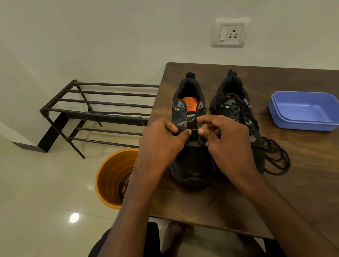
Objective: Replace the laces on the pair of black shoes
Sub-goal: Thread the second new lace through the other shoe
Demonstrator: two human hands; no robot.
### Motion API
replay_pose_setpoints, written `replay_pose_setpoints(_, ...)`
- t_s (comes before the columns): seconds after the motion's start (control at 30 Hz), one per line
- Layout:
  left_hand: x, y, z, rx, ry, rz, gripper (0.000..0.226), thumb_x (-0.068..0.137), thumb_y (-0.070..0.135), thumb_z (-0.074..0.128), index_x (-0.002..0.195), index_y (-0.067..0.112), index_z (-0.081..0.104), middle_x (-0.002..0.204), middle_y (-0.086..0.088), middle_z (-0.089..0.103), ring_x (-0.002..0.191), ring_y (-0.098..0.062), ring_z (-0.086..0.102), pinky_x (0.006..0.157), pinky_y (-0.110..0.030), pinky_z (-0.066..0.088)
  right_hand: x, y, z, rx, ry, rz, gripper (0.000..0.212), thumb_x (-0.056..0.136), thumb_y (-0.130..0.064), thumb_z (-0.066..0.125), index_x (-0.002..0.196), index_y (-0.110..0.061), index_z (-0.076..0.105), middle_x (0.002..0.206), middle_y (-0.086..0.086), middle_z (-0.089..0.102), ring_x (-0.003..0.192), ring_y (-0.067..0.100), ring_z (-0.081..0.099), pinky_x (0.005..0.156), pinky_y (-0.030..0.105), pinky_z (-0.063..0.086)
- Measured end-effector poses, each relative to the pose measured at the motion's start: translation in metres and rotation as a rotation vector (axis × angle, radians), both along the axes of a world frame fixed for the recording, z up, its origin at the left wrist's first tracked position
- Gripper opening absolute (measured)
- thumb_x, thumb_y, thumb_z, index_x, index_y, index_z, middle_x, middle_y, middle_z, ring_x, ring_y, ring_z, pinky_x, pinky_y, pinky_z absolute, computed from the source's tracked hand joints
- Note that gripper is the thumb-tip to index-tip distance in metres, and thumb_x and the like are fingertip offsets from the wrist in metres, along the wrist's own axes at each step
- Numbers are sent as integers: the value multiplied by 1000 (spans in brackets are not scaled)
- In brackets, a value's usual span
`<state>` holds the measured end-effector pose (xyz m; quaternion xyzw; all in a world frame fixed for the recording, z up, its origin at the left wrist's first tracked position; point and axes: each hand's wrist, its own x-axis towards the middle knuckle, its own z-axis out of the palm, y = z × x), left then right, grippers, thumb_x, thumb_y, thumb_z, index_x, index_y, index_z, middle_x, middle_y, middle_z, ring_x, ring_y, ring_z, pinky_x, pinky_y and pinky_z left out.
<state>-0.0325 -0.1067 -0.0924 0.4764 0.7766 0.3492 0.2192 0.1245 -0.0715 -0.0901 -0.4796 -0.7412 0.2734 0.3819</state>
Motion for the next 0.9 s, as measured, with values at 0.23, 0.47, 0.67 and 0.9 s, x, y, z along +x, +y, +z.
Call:
replay_pose_setpoints(0.23,-7,-3,0,93,5,-36,18,89,40,78,80,26,72,67,9,69,65,2,67,57,-15,53,-5,3,-2,92,-173,-36,12,92,-11,72,97,-21,76,98,-7,66,93,9,60,82,28,53)
replay_pose_setpoints(0.47,-13,-2,-1,141,-113,-15,14,87,35,80,79,23,78,65,8,71,62,-2,68,60,-28,60,-23,-2,-5,-15,-200,-129,5,90,-23,76,90,-28,74,103,-7,44,100,11,42,83,26,39)
replay_pose_setpoints(0.67,-14,-2,0,146,-98,-68,13,89,34,78,80,24,76,67,8,71,64,-3,68,64,-29,62,-26,-7,3,-6,-291,-145,8,87,-21,75,85,-27,70,102,-6,42,97,15,41,84,39,48)
replay_pose_setpoints(0.9,-28,-2,-3,120,46,-339,64,97,-3,57,139,46,55,100,6,56,83,-11,60,73,-29,58,-28,-8,4,-68,-274,-147,11,88,-17,72,90,-27,71,107,-5,45,102,14,44,88,41,50)
